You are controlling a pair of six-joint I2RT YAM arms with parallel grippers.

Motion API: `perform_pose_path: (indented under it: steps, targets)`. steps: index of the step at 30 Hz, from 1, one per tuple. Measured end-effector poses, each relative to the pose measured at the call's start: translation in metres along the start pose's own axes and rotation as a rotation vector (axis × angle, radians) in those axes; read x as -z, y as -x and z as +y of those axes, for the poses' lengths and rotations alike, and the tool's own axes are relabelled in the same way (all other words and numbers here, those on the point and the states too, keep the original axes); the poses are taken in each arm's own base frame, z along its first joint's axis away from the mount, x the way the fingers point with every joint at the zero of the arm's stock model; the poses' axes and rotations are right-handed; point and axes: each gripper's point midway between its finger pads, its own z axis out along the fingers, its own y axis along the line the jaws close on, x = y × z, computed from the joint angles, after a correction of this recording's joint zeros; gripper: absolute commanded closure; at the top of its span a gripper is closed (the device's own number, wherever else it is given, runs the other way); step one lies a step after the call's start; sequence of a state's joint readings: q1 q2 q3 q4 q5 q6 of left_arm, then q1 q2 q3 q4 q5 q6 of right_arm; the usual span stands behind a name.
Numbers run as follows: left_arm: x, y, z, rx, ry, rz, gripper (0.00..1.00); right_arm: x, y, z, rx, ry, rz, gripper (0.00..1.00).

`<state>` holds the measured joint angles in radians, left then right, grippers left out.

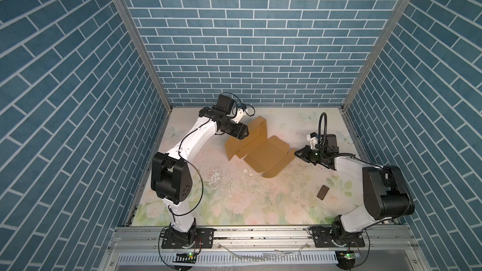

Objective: Assemble paper box
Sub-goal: Turn over the paper box at the top-center of the table.

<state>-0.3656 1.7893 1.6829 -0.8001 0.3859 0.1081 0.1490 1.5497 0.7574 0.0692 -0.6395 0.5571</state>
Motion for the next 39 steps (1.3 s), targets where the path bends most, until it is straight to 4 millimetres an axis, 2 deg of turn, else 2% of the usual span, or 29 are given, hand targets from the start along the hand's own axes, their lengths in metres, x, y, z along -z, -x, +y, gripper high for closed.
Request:
perform_pose_path:
  steps: [8, 12, 19, 24, 25, 27, 30, 31, 32, 33, 34, 39]
  targets:
    - [0.062, 0.030, 0.019, 0.008, 0.019, -0.156, 0.27, 0.023, 0.031, 0.047, 0.189, 0.061, -0.008, 1.00]
    - [0.086, 0.044, 0.009, -0.063, -0.029, -0.221, 0.28, 0.043, 0.050, 0.080, 0.348, 0.087, 0.004, 1.00]
    - [0.098, 0.047, -0.017, -0.130, -0.148, -0.254, 0.29, 0.079, 0.092, 0.134, 0.578, 0.079, 0.028, 1.00]
    - [0.100, 0.041, -0.027, -0.114, -0.202, -0.258, 0.29, 0.087, 0.111, 0.149, 0.618, 0.061, 0.064, 1.00]
    - [0.100, 0.039, -0.029, -0.110, -0.209, -0.257, 0.29, 0.085, 0.115, 0.149, 0.613, 0.056, 0.069, 0.95]
    - [0.097, 0.032, -0.030, -0.082, -0.225, -0.250, 0.29, 0.078, 0.123, 0.144, 0.588, 0.034, 0.078, 0.75]
    - [0.087, 0.023, -0.029, -0.040, -0.235, -0.231, 0.29, 0.065, 0.135, 0.128, 0.507, -0.029, 0.080, 0.59]
    - [0.084, 0.020, -0.028, -0.030, -0.236, -0.224, 0.29, 0.062, 0.137, 0.123, 0.472, -0.048, 0.077, 0.50]
    - [0.080, 0.017, -0.026, -0.017, -0.236, -0.215, 0.29, 0.060, 0.140, 0.120, 0.436, -0.067, 0.069, 0.36]
    - [0.076, 0.014, -0.025, -0.006, -0.235, -0.209, 0.29, 0.058, 0.143, 0.117, 0.401, -0.080, 0.056, 0.28]
    - [0.073, 0.012, -0.023, 0.003, -0.234, -0.206, 0.29, 0.059, 0.146, 0.117, 0.370, -0.087, 0.042, 0.23]
    - [0.053, -0.002, -0.010, 0.075, -0.218, -0.187, 0.29, 0.071, 0.154, 0.108, 0.259, -0.184, -0.033, 0.19]
